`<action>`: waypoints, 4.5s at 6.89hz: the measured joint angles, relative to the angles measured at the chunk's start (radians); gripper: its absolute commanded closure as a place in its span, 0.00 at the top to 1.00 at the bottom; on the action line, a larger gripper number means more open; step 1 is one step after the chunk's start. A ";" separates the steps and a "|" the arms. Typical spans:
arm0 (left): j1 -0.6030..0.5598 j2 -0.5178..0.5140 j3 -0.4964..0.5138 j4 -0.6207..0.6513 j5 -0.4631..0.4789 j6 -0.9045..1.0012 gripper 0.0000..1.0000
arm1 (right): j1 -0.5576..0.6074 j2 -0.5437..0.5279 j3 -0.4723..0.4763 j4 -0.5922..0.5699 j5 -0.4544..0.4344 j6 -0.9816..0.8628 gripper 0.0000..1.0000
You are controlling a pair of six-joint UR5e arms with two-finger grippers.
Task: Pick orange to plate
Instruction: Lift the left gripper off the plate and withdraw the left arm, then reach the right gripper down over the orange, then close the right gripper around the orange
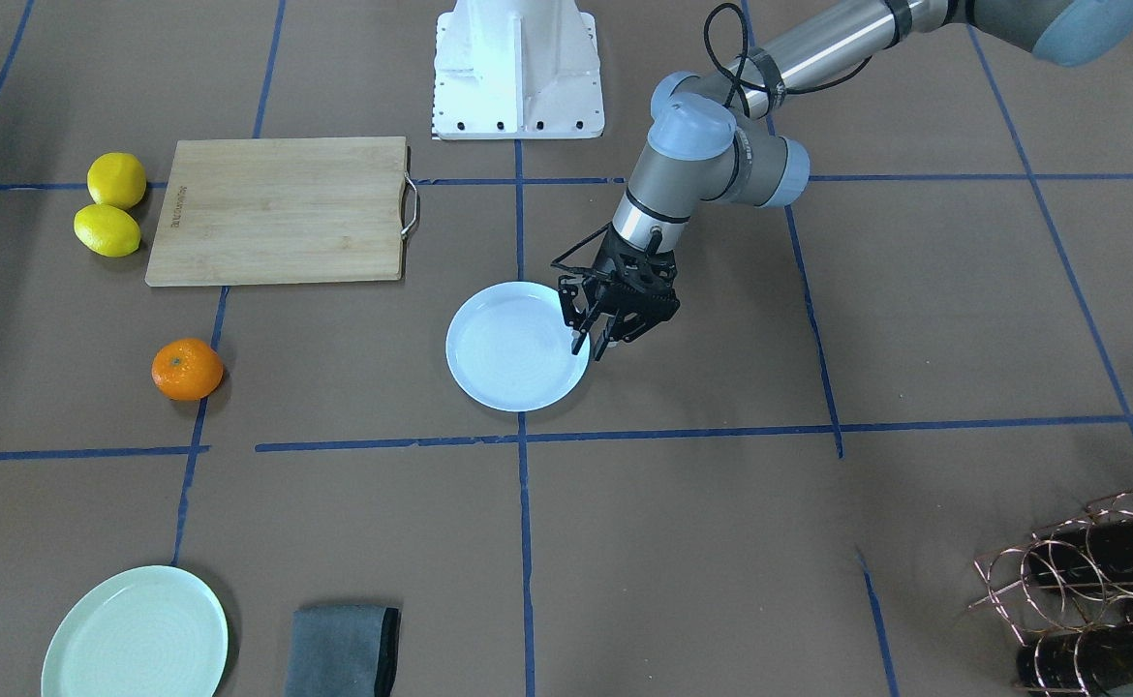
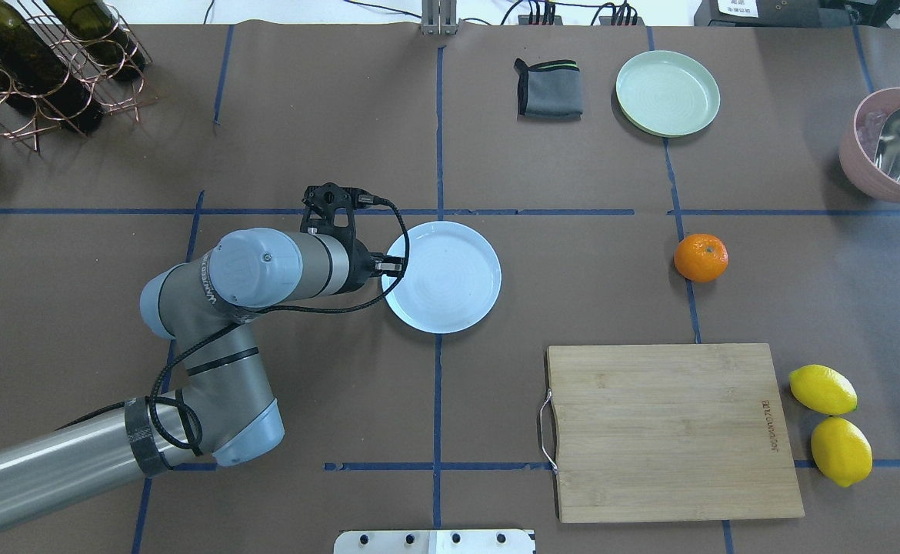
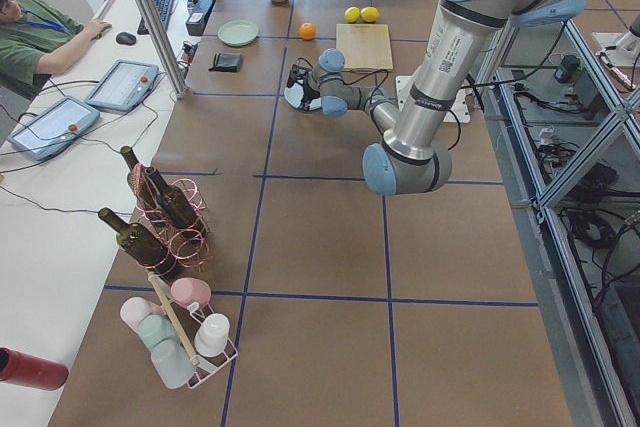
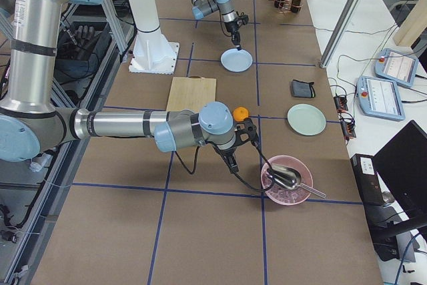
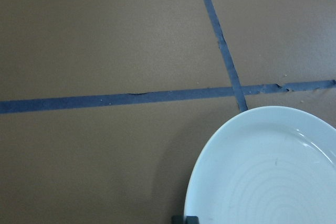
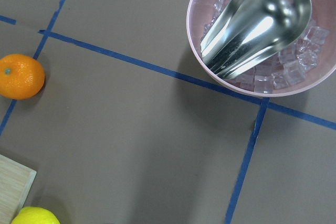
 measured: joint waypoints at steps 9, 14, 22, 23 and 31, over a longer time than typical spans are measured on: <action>-0.954 0.435 -0.254 0.672 -0.672 1.150 1.00 | -0.201 0.136 0.086 -0.007 -0.054 0.254 1.00; -1.079 0.647 -0.213 0.710 -0.689 1.298 1.00 | -0.466 0.274 0.086 -0.009 -0.257 0.597 1.00; -1.080 0.660 -0.218 0.702 -0.691 1.298 1.00 | -0.766 0.384 -0.028 0.000 -0.578 0.805 1.00; -1.080 0.660 -0.218 0.702 -0.691 1.298 1.00 | -0.772 0.389 -0.048 0.001 -0.590 0.805 1.00; -1.079 0.657 -0.221 0.701 -0.691 1.298 1.00 | -0.819 0.396 -0.105 0.000 -0.647 0.806 1.00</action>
